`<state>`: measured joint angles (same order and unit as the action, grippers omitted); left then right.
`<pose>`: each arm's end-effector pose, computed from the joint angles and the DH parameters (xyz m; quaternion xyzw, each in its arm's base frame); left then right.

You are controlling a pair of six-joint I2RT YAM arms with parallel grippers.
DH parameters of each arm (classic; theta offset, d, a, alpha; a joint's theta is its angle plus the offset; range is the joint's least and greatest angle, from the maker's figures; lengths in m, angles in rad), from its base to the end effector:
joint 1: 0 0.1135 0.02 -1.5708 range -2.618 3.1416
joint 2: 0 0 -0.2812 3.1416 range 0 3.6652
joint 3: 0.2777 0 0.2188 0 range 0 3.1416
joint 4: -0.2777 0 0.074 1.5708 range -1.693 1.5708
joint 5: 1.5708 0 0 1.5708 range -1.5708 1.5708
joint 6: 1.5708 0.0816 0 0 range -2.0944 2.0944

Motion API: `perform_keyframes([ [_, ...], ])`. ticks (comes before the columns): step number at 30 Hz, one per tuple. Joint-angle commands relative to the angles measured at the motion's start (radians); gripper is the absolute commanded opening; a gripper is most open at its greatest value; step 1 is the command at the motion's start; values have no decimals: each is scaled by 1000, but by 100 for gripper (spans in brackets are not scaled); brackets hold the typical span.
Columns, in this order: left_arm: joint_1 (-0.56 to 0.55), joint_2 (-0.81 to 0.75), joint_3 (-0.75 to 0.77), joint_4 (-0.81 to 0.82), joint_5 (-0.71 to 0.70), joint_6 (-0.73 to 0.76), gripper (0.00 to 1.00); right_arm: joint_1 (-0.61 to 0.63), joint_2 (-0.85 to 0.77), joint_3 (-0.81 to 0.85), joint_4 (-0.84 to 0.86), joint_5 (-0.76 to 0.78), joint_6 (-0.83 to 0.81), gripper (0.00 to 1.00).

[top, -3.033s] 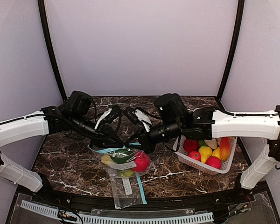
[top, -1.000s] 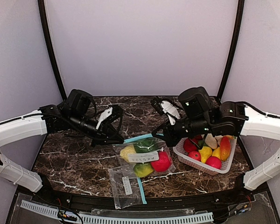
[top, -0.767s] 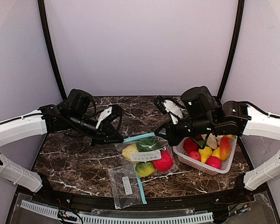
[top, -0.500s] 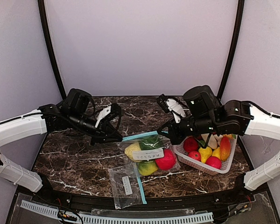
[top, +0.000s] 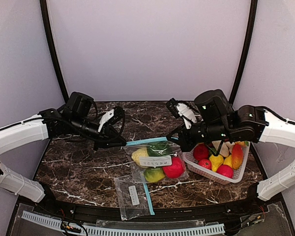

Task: Place the food in the zip-top bag and seal the zipper
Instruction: Zip the zipper of the food storage bag, then set the zipper food storage bag at the center of the board.

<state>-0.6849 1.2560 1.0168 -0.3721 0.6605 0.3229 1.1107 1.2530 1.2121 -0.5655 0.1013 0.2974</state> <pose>0.1735 -0.2064 0.3098 0.5363 0.6626 -0.3616 0.3777 0.1283 0.2404 0.3435 -0.3284 0.8220 0.2656 0.3821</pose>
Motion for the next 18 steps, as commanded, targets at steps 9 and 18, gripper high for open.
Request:
perform_keyframes([
  [9, 44, -48, -1, -103, -123, 7, 1, -24, -33, 24, -32, 49, 2, 0],
  [18, 55, -67, 16, -23, 53, -90, 67, -24, 71, 38, 245, -95, 15, 0],
])
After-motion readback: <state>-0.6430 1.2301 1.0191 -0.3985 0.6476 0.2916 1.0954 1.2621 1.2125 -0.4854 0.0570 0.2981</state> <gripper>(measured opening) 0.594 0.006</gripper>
